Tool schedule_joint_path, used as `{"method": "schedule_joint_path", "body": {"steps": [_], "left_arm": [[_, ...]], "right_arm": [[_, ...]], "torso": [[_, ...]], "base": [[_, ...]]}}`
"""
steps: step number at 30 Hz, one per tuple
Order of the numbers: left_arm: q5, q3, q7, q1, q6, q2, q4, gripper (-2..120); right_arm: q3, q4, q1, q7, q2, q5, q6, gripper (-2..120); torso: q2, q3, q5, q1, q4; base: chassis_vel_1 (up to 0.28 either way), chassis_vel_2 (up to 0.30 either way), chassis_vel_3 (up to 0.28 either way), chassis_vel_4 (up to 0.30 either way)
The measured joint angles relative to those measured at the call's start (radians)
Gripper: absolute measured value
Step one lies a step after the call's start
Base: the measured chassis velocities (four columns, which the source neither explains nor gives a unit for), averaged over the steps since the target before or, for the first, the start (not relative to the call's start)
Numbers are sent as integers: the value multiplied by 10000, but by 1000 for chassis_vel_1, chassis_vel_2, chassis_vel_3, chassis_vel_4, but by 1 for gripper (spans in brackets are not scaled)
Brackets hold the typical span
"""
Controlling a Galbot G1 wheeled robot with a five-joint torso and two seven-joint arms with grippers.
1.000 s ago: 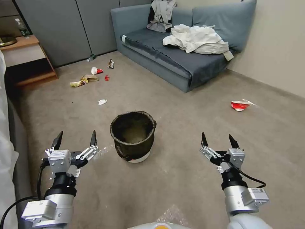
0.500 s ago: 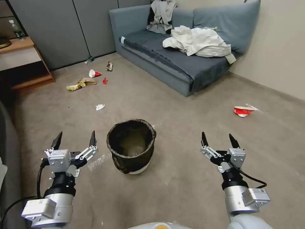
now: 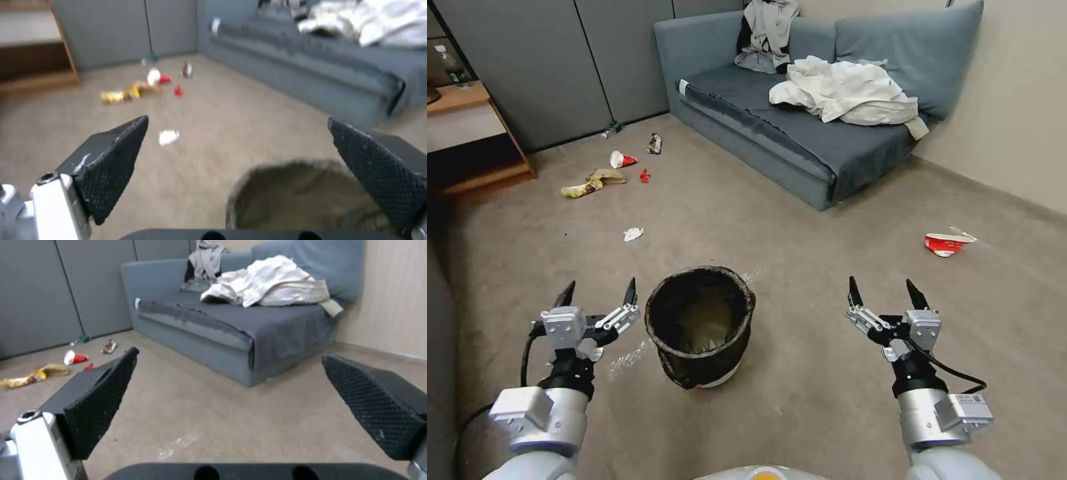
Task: Pick up the trash can from the floor.
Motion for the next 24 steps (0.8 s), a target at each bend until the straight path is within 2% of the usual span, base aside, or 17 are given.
{"method": "schedule_joint_path", "body": {"steps": [3, 9, 12, 13, 16, 20, 23, 24], "left_arm": [[-606, 37, -211, -716, 618, 468, 603, 100], [-909, 202, -261, -1554, 1082, 761, 1469, 100], [-1360, 366, -338, -2002, 1669, 848, 1913, 100], [-1360, 366, -338, -2002, 1669, 848, 1913, 100], [-2248, 563, -543, -2567, 2480, 851, 2268, 100], [-2589, 690, -721, -2924, 2977, 864, 2440, 100], [-3173, 847, -1257, -3445, 3793, 956, 2658, 100], [-3173, 847, -1257, -3445, 3793, 956, 2658, 100]], "right_arm": [[-52, -46, -80, 74, -118, -7, -58, 100], [-50, -121, -144, 189, -192, -94, 29, 100], [-56, -190, -129, 230, -174, -223, 73, 100], [-56, -190, -129, 230, -174, -223, 73, 100], [-167, -336, -107, 232, -71, -494, 150, 100], [-209, -419, -82, 232, -33, -572, 192, 100], [-218, -474, -51, 231, -20, -596, 201, 100], [-218, -474, -51, 231, -20, -596, 201, 100]], "torso": [[0, 0, 0, 1, -1], [0, 0, 3, 0, 2], [0, 0, 0, 1, -1], [0, 0, 0, 1, -1], [-1, 0, 1, 1, -1], [0, 1, 0, 0, -1], [0, 0, 0, 0, -1], [0, 0, 0, 0, -1]], "base": [[0, 0, 0, 0], [0, 0, 0, 0], [0, 0, 0, 0], [0, 0, 0, 0], [0, 0, 0, 0], [0, 0, 0, 0], [0, 0, 0, 0], [0, 0, 0, 0]]}}
